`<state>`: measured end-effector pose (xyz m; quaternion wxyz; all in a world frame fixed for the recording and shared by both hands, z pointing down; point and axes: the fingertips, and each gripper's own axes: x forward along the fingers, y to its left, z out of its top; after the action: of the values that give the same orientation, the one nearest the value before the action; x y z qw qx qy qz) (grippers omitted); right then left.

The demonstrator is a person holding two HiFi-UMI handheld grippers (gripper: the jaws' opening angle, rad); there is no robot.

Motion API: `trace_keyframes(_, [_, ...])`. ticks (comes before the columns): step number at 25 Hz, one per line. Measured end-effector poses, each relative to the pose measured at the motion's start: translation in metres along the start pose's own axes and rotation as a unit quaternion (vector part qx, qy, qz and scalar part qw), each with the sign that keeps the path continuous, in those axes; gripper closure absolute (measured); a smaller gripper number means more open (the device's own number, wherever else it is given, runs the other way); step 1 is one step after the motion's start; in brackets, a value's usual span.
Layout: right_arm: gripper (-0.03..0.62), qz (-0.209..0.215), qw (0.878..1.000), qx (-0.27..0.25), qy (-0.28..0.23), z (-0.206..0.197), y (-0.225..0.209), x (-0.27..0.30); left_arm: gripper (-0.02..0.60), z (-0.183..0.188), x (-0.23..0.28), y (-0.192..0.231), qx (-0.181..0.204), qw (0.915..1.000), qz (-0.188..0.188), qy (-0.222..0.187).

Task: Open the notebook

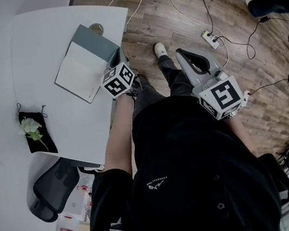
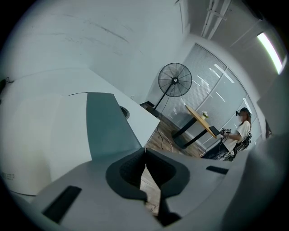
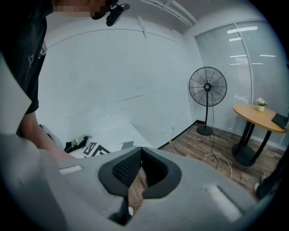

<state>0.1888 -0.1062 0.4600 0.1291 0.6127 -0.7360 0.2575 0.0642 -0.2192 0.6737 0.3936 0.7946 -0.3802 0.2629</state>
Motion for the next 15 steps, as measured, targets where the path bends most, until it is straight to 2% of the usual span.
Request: trace_keyframes(15, [0.589,-0.004,1.000,0.008,0.006,0.000,-0.011,0.003,0.571,-0.007,0.016,0.004,0.014,0.9995,0.022,0.020])
